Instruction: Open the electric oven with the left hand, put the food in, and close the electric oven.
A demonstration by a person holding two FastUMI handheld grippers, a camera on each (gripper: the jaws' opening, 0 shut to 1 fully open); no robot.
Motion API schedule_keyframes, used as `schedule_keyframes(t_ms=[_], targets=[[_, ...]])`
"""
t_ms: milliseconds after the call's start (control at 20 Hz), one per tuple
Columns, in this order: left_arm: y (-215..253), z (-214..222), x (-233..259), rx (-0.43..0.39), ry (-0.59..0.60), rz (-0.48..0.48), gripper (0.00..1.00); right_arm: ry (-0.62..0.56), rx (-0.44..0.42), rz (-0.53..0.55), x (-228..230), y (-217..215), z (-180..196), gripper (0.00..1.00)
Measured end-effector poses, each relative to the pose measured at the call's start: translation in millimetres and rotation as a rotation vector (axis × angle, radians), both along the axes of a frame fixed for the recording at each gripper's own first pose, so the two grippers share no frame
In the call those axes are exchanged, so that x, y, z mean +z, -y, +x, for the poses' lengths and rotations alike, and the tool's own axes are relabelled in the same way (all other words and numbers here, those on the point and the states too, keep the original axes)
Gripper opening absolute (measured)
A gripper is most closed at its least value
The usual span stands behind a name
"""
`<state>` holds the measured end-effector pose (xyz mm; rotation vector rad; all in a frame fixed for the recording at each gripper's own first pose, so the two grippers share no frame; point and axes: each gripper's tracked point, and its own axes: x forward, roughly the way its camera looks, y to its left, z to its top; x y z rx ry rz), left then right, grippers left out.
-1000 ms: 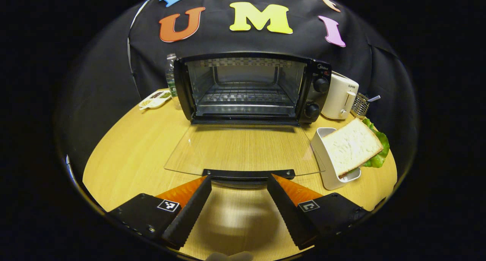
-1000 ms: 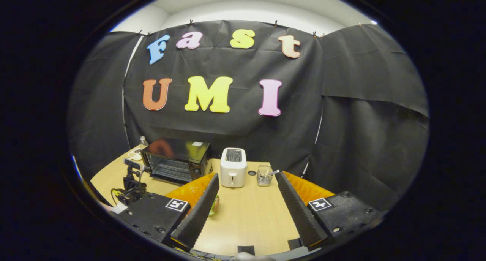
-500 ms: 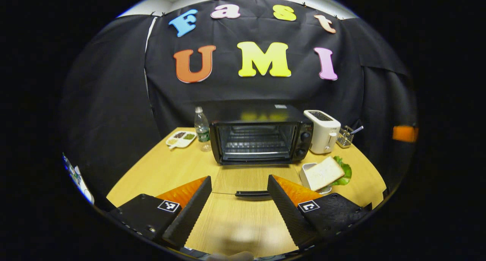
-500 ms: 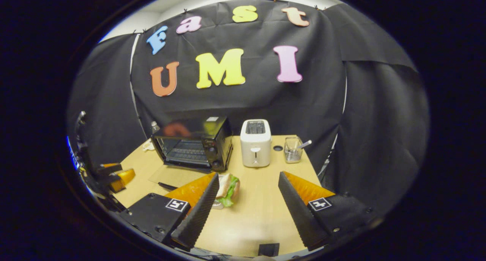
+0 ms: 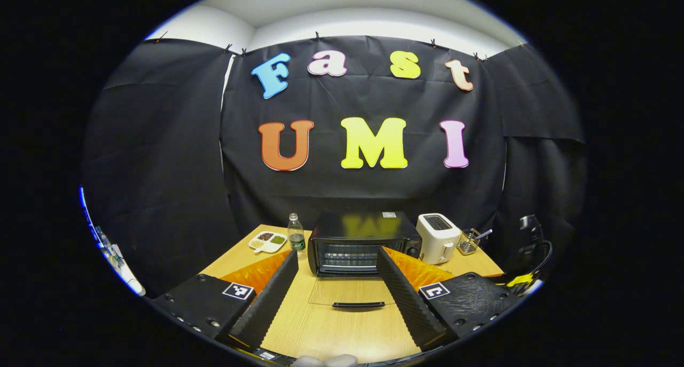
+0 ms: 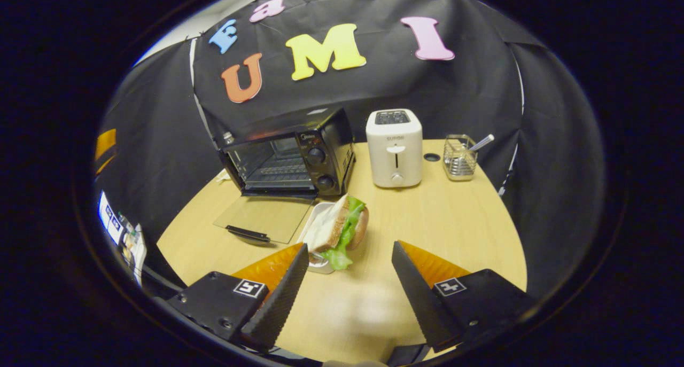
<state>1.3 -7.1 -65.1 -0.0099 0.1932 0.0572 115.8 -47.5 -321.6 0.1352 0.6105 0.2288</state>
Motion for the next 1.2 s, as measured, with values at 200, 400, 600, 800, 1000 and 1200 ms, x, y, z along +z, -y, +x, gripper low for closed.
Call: schedule_keyframes(t_ms=[200,400,600,800,1000,1200], targets=[[5.1,-6.4,30.9,0.037,0.032,-0.010,0.96,-0.086,0.025,0.125,-27.7,-15.1,34.8,0.99],[3.9,-4.6,41.9,0.100,0.033,0.003,0.96,-0.131,0.043,0.201,-32.9,-17.2,63.6,0.84],[4.5,-0.2,39.4,0.169,0.011,0.013,0.97,-0.212,0.079,0.307,-36.5,-24.3,75.0,0.89],[13.0,3.4,32.7,0.196,-0.015,0.043,0.97,-0.256,0.078,0.434,-28.8,-32.2,85.2,0.48],[25.2,10.4,30.9,0.131,0.000,0.066,0.97,-0.185,0.065,0.426,-2.4,-30.2,86.2,0.31],[16.3,13.6,23.1,0.050,0.008,0.082,0.97,-0.044,-0.001,0.423,65.0,-37.9,77.2,0.40]])
